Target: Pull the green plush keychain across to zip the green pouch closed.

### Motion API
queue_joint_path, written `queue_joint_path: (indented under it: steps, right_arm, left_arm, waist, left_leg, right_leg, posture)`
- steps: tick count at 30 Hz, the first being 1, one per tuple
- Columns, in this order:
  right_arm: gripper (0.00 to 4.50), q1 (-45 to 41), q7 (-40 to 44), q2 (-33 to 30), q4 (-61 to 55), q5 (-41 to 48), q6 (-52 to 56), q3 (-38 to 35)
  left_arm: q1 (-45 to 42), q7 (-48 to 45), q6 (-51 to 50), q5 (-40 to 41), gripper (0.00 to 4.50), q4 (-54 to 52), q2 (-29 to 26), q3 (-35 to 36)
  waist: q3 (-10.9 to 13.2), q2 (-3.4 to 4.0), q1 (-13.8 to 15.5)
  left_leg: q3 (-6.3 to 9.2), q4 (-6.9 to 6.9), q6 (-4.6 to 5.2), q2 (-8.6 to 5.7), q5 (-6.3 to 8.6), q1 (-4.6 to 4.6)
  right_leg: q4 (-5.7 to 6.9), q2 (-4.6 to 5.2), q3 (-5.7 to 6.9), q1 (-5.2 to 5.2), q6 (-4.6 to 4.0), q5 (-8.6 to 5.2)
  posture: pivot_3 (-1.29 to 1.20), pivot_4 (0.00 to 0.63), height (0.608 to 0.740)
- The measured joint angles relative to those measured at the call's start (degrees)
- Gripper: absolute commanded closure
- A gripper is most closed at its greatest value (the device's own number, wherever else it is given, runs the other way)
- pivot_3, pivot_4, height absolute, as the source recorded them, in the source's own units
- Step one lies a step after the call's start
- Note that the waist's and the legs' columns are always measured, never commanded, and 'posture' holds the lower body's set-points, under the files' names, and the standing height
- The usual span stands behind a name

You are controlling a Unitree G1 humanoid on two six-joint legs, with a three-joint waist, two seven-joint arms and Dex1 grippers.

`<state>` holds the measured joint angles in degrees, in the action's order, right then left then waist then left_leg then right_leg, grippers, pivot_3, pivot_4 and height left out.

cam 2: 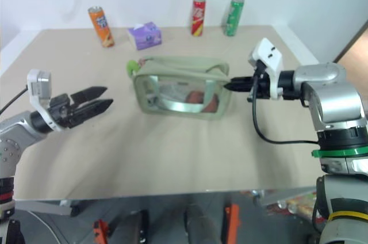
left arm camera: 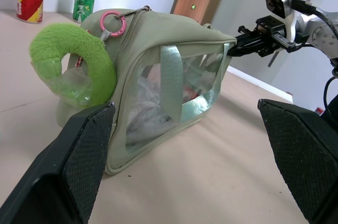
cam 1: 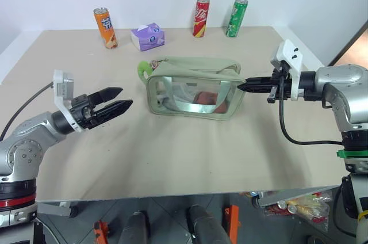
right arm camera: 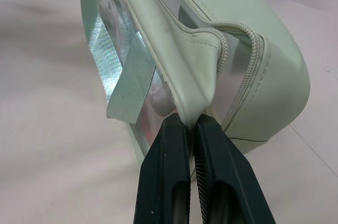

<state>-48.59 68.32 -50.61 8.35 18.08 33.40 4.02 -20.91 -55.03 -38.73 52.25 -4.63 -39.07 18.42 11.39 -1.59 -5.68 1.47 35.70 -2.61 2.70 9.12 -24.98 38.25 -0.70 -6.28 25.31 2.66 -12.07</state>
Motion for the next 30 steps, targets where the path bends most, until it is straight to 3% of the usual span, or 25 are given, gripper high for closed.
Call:
queue_joint_path:
  steps: [11,19,24,30]
  right_arm:
    - [4.43,-0.71,6.89,0.21,0.3,-1.65,-4.78,1.99]
    - [4.43,-2.16,8.91,1.62,3.37,-3.41,-7.65,2.65]
    - [4.43,-1.74,8.88,1.99,2.94,-3.73,-7.73,2.46]
    - [4.43,-0.93,8.76,1.89,1.84,-3.68,-7.51,2.18]
  left_arm:
    - [-4.72,-2.16,0.08,-3.94,0.0,14.95,-3.33,1.4]
    - [-14.09,-3.79,2.45,-14.46,0.0,26.73,-3.95,-6.46]
    - [-25.44,0.23,6.16,-19.64,0.0,38.28,2.75,-7.9]
    - [-27.86,0.29,6.33,-20.41,0.0,39.71,5.82,-7.95]
  waist:
    - [0.0,0.0,-0.28]
    - [-0.01,-0.01,-0.3]
    - [-0.02,-0.05,-0.26]
    - [-0.02,-0.04,-0.47]
  left_leg:
    - [-0.04,-0.05,0.0,0.04,0.0,0.11]
    - [-0.09,-0.06,0.04,0.05,-0.04,0.2]
    - [-0.13,-0.05,0.03,0.04,-0.05,0.21]
    - [-0.19,-0.28,0.03,0.05,-0.05,0.34]
  right_leg:
    - [0.01,-0.03,0.01,-0.01,-0.05,0.04]
    - [0.02,-0.05,0.01,-0.04,-0.06,0.13]
    - [0.02,-0.04,-0.05,-0.07,0.2,0.31]
    - [0.03,-0.07,-0.11,-0.06,0.15,0.26]
  posture:
    - [0.0,0.15,0.74]
    - [0.0,0.15,0.74]
    - [0.0,0.15,0.74]
    - [0.0,0.15,0.74]
